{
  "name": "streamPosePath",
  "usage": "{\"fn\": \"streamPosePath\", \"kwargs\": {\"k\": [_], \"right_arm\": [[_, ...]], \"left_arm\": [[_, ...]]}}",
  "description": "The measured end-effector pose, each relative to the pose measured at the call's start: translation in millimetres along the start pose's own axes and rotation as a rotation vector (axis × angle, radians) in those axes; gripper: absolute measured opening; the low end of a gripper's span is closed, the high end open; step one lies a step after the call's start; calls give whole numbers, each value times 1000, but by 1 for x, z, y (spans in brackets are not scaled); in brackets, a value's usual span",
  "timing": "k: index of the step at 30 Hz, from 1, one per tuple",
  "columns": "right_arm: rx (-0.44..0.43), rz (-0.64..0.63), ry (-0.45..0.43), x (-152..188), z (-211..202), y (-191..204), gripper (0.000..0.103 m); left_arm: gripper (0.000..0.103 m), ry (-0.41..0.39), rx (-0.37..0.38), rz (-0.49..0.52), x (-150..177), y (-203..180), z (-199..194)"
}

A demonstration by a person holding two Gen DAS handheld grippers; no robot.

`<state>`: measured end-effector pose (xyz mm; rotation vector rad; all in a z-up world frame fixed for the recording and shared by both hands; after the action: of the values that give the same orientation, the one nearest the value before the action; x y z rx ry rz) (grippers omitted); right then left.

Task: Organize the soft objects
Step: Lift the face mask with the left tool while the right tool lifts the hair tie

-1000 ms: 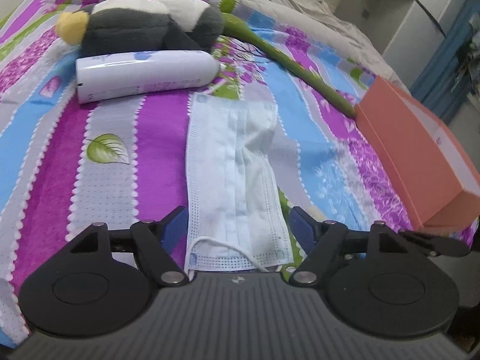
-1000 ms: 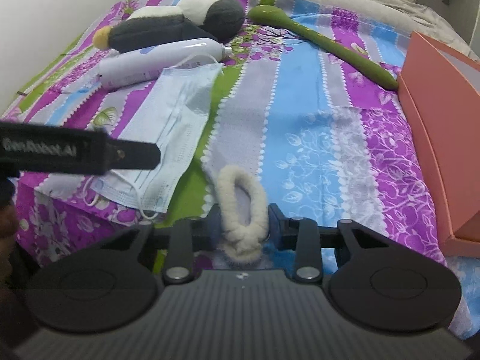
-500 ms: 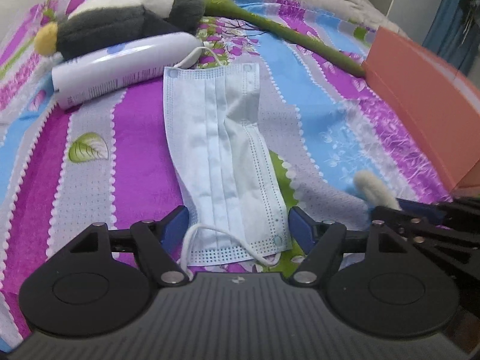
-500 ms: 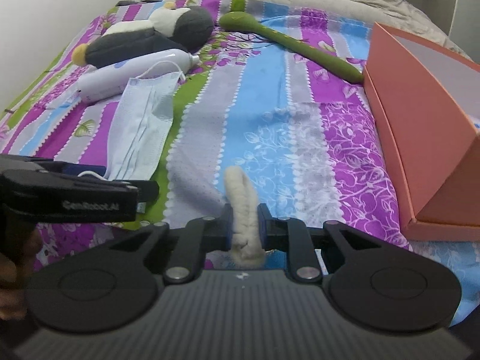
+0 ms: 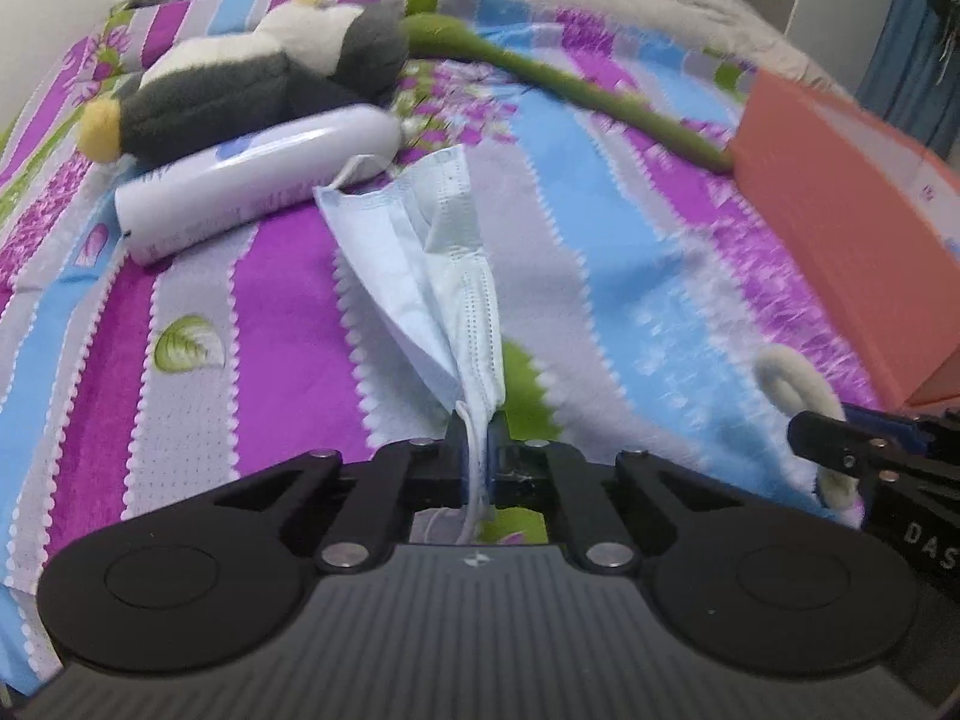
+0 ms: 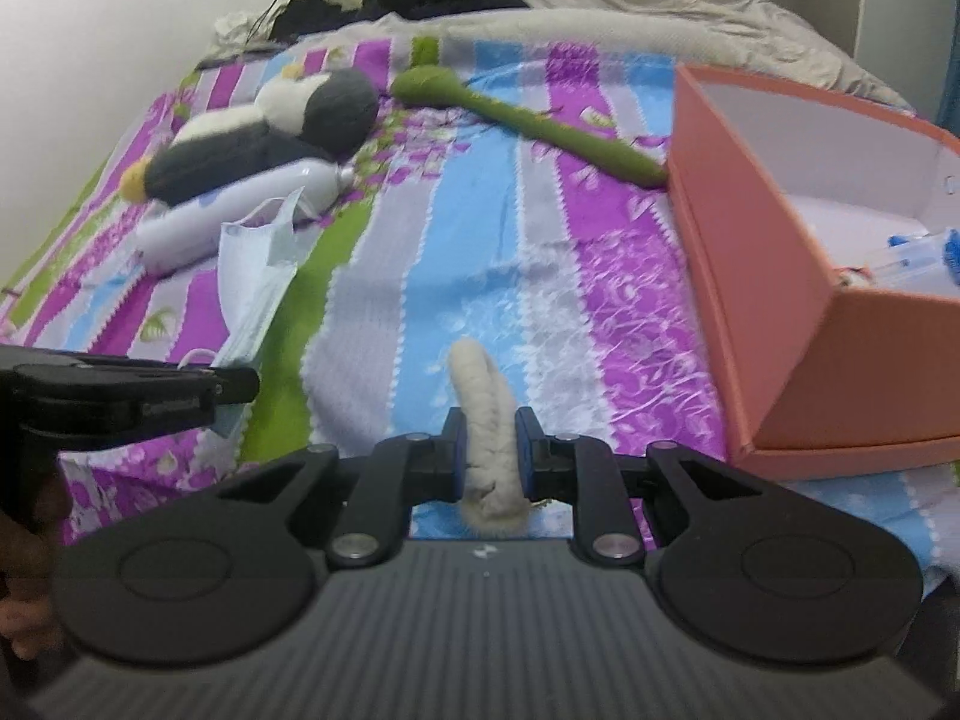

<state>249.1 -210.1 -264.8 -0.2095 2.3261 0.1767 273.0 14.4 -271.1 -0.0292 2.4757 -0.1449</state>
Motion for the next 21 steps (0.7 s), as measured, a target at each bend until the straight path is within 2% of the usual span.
{"fn": "streamPosePath", "kwargs": {"k": [7, 21], "right_arm": [[18, 43, -51, -13, -36, -19, 20], [31, 52, -154, -43, -122, -41, 20]], "left_arm": [[7, -40, 74, -3, -14, -29, -47], [7, -105, 219, 30, -33, -92, -145]]}}
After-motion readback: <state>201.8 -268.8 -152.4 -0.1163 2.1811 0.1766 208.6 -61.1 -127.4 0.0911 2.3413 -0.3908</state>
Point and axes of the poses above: each gripper's, at about its wrist camera, not at the fingertips, and z roughly the way its jaws point, y to its left, x to its underside, the point moved 9 cm from there along z, roughly the way its jaws point, and after that the axes turned 4 degrees about -z, right-handed, at the moved point
